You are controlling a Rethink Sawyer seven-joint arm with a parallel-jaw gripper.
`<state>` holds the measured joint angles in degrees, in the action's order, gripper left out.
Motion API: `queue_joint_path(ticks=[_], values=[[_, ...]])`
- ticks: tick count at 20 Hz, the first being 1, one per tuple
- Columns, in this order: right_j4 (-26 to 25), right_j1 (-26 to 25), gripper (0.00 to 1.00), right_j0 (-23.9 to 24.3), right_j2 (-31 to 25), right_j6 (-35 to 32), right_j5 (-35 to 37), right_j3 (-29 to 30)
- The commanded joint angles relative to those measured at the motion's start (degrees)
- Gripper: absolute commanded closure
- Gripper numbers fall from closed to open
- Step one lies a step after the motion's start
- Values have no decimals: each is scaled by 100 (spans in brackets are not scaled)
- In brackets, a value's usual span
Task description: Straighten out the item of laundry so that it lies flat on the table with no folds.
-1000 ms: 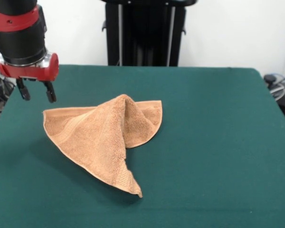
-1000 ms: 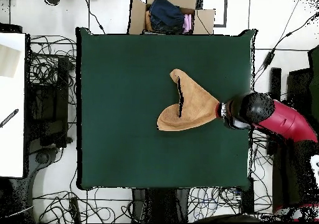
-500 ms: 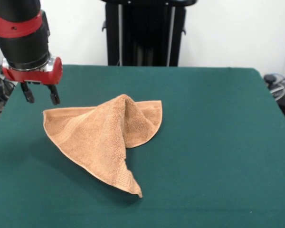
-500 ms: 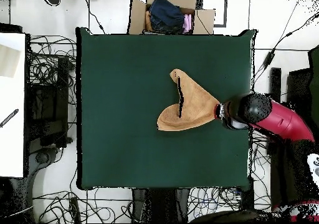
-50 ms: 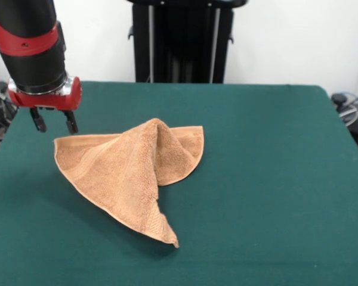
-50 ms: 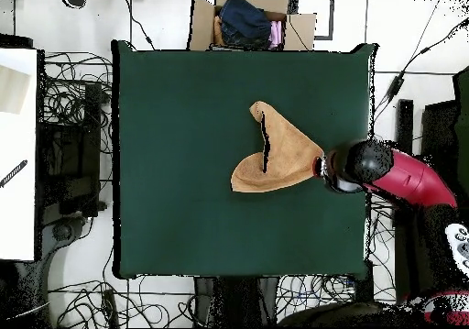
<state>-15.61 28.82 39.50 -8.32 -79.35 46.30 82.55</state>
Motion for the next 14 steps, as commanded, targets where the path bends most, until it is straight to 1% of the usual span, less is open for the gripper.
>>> queue_joint_path(ticks=[1, 14], values=[[-380, -201, 0, -34, -559, 443, -425, 259], [-413, -428, 0, 62, -609, 465, -588, 191]])
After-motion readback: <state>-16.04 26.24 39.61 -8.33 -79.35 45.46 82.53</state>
